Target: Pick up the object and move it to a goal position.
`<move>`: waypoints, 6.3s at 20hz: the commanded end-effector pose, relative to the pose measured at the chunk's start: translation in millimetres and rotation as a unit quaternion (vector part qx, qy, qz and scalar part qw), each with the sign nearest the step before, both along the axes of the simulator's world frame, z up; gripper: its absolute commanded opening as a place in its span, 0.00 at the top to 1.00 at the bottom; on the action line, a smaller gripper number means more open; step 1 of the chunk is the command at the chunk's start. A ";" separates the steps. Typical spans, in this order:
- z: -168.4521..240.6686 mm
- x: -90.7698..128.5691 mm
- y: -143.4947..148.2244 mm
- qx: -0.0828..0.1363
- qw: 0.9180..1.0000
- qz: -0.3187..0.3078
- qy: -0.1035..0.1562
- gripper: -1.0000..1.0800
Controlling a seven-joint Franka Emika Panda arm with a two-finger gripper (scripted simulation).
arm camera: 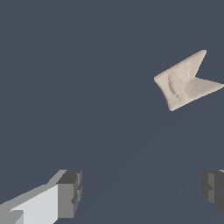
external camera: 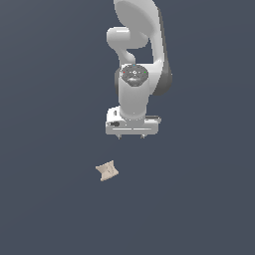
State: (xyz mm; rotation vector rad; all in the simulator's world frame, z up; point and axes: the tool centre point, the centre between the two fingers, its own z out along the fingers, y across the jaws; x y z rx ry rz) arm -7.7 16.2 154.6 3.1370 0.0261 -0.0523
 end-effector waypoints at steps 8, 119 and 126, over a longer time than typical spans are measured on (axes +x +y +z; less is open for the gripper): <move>6.7 2.8 0.2 0.001 1.000 0.009 -0.009 0.04; 22.4 63.9 -137.9 -0.005 0.860 -0.510 -0.015 1.00; 103.9 48.6 -151.7 -0.005 0.860 -0.511 -0.015 1.00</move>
